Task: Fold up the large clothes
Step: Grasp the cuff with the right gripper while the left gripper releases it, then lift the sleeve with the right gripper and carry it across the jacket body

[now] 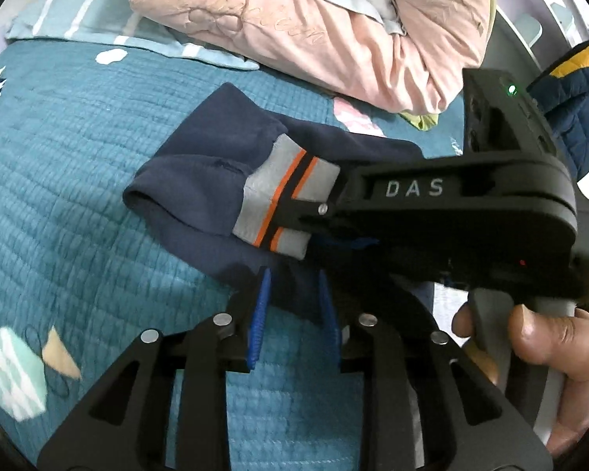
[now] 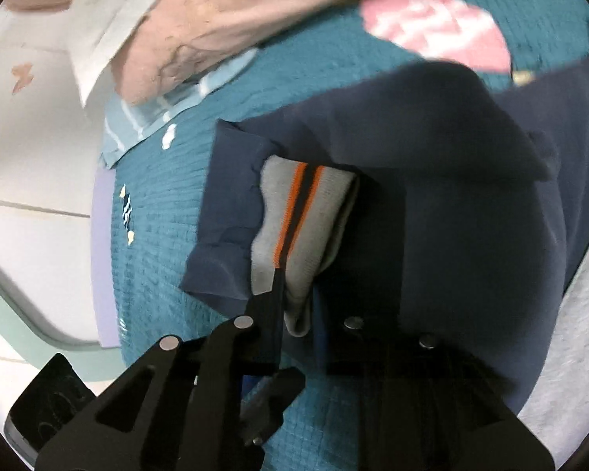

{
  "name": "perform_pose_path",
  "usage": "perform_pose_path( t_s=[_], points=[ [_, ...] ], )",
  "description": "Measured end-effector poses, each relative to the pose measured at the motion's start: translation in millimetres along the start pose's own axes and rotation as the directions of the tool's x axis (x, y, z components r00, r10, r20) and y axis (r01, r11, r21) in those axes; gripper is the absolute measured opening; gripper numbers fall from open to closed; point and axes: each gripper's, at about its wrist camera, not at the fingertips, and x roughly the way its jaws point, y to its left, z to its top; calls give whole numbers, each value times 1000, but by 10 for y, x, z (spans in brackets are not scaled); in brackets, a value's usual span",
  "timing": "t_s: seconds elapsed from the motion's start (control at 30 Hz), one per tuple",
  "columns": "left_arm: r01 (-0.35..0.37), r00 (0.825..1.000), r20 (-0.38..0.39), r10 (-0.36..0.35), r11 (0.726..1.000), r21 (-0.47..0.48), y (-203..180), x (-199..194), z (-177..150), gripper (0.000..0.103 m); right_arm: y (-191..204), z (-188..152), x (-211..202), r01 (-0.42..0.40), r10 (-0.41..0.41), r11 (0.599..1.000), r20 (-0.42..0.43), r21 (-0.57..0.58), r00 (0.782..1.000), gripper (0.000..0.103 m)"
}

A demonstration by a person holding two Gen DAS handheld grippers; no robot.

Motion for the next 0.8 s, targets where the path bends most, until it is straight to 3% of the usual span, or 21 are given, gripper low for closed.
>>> perform_pose_path(
  t_s=[0.17, 0.3, 0.4, 0.47, 0.67, 0.8],
  points=[
    [8, 1000, 17, -8, 1000, -12, -106, -150, -88, 32, 142, -13, -376, -74, 78, 995, 75, -61, 994, 10],
    [87, 995, 41, -86, 996, -35, -229, -370, -245, 33, 275, 44, -884, -117, 132, 985, 112, -126, 985, 9],
    [158, 987, 42, -157, 987, -30, -480, -426, -388, 37, 375, 71, -1239, -116, 141, 976, 133, -183, 981, 9],
    [214, 976, 43, -213, 977, -10, -688, -444, -506, 45, 423, 94, -1504, -110, 142, 971, 146, -210, 979, 9],
    [279, 960, -2, -279, 960, 24, -1214, -263, -716, 45, 474, 24, -2062, -88, 139, 956, 165, -281, 977, 9],
    [178, 984, -27, -176, 979, 98, -1544, -138, -851, 45, 411, -66, -2395, -96, 158, 949, 189, -301, 969, 9]
  ],
)
